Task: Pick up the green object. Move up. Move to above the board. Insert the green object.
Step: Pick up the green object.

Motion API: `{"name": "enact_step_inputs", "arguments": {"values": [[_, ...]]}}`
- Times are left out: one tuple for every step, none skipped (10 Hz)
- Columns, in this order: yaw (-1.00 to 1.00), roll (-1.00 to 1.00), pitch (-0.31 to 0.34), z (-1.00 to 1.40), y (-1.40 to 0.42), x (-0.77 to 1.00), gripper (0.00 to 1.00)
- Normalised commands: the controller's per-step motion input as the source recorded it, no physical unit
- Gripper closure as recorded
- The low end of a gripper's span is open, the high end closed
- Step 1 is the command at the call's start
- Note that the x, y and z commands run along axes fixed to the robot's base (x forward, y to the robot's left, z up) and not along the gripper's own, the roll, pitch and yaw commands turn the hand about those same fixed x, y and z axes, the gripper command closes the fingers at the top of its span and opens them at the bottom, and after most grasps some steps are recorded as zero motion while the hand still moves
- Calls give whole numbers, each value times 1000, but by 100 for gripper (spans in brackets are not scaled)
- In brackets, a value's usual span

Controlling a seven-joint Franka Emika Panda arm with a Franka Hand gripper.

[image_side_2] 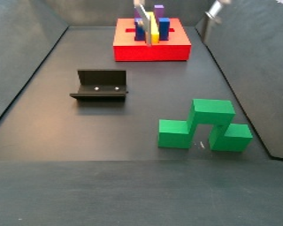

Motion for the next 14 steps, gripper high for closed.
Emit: {"name": "enact_step_inputs", "arguments": {"values": [[-220, 0, -43, -389, 580, -329, 0], [-217, 0, -54, -406, 520, -343, 0], [-194, 26, -67, -409, 460, -357, 0], [-154, 76, -79, -403, 360, -334, 0], [-143, 121, -86, -374, 343, -366, 0], [-131, 129, -91, -343, 340, -411, 0], [-120, 106, -70, -314, 306, -349, 0], [-51, 70, -60, -280, 223, -240, 0], [0, 0, -16, -140, 77, -26, 0], [0, 0, -6, -157, 0, 0, 0], [0, -7, -9, -169, 23, 71, 0], [0, -1, 0, -174, 49, 100, 0], [0, 0, 0, -194, 63, 46, 0], [0, 0, 0, -209, 171, 0, 0]]}}
